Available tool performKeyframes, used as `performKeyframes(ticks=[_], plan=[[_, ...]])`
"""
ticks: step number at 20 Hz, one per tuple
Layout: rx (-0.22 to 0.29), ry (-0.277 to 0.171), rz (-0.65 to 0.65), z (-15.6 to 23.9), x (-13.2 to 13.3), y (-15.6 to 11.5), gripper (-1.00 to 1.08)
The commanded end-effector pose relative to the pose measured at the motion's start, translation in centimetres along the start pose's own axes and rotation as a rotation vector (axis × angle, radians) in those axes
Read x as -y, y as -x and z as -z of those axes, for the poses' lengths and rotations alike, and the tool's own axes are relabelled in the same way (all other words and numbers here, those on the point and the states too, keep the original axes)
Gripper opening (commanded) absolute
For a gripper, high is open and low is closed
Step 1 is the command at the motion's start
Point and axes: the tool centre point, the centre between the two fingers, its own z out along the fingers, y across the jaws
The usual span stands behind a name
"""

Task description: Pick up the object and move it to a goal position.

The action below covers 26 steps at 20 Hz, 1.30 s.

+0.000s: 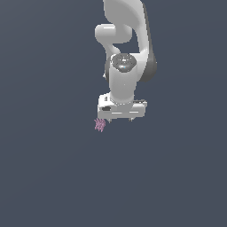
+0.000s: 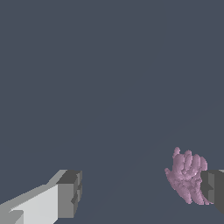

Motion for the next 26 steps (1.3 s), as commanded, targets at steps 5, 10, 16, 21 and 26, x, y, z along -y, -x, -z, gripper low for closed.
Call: performKeyframes(ticks=[5, 10, 16, 21, 26], plan=[[-0.003, 0.002, 0.009, 0.5, -0.3, -0.1, 1.0], [-0.007, 0.006, 0.026, 1.5, -0.6, -0.4, 1.0], [-0.007, 0.006, 0.007, 0.8, -1.3, -0.1, 1.0], [-0.01, 0.005, -0.046, -0.9, -3.5, 0.9, 1.0], [-0.014, 0.008, -0.131, -3.5, -6.9, 2.7, 1.0]])
